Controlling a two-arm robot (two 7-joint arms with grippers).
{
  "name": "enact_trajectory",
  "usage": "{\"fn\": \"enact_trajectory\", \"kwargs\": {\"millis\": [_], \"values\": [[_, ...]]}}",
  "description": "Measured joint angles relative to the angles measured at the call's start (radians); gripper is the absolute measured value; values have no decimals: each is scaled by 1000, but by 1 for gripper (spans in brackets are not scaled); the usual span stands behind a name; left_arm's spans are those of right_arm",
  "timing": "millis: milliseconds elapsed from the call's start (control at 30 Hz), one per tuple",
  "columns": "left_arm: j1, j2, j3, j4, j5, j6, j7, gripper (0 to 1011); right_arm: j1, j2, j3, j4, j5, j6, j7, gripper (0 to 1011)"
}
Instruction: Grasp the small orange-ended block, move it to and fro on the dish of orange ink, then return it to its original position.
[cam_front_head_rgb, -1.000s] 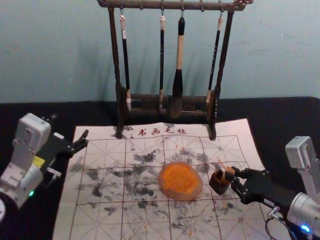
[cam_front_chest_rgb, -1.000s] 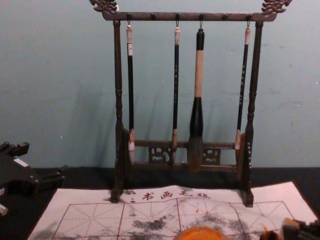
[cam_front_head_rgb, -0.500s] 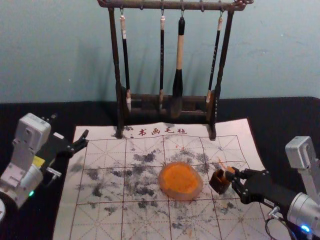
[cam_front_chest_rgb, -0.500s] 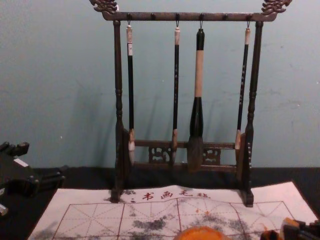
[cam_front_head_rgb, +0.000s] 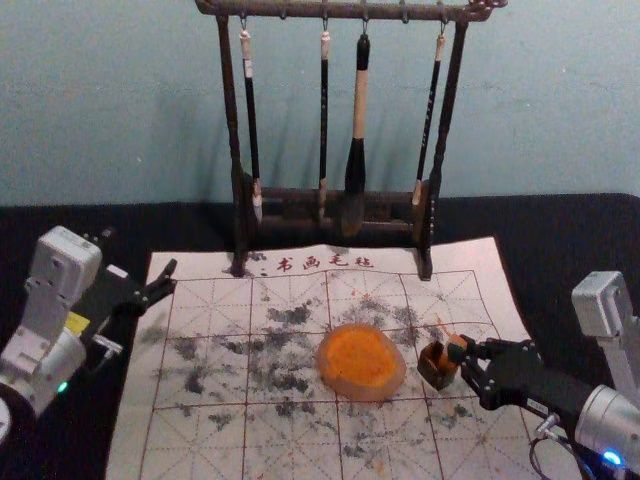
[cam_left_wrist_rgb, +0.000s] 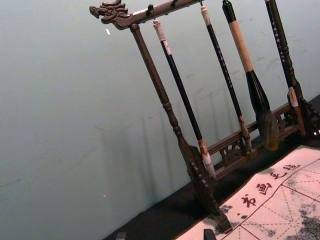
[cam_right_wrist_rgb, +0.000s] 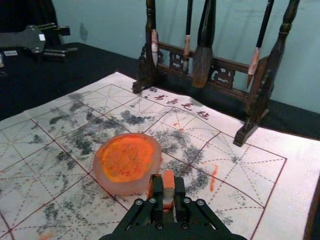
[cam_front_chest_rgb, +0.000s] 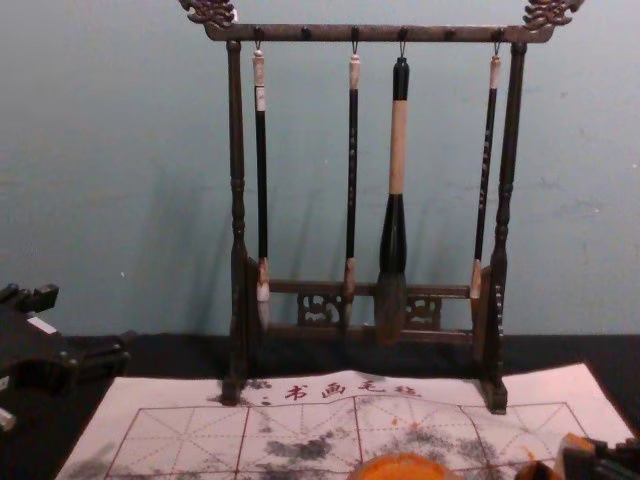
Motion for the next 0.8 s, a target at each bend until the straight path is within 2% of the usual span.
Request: {"fn": "enact_trajectory", "kwargs": {"millis": [800], "values": [[0,0,0,0,0,0,0,1001,-16,2,24,-31,2,0,20,83]]}}
